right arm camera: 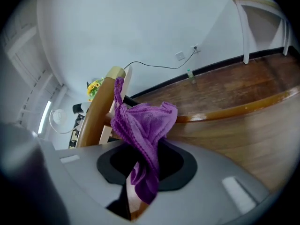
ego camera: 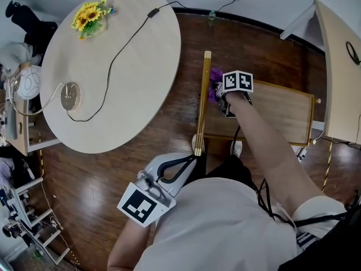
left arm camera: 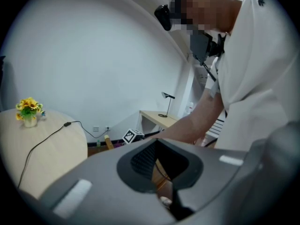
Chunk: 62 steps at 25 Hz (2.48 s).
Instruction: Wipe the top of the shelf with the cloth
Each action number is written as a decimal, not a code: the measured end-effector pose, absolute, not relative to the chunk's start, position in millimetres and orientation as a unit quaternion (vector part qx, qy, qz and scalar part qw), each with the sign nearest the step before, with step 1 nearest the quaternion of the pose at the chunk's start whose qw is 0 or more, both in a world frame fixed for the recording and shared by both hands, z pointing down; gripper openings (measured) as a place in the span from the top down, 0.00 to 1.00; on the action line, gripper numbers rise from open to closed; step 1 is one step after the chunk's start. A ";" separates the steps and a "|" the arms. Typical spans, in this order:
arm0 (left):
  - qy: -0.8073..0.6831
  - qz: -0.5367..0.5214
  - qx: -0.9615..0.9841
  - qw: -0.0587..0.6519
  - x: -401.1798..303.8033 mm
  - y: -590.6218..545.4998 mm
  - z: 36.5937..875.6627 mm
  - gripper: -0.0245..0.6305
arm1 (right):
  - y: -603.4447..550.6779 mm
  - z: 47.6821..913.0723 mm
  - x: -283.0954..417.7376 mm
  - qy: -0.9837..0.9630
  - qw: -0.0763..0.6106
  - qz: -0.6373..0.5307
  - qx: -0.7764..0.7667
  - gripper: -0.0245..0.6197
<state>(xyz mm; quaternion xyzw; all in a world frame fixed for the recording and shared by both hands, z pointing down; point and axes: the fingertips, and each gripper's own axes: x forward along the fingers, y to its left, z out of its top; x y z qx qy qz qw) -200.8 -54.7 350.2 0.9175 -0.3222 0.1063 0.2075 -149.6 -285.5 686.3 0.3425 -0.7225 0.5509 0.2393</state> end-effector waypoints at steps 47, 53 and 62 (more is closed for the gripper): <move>-0.263 0.113 0.938 0.195 -14.0 -63.0 342.9 0.93 | -229.4 711.6 192.1 -0.671 0.368 0.472 0.437 0.80; -0.277 0.110 0.933 0.201 -64.4 -57.4 346.3 0.93 | -223.0 710.3 63.4 -0.703 0.361 0.480 0.381 0.80; -0.286 0.113 0.927 0.212 -132.4 -45.7 355.2 0.93 | -196.8 706.0 -111.6 -0.744 0.351 0.485 0.296 0.80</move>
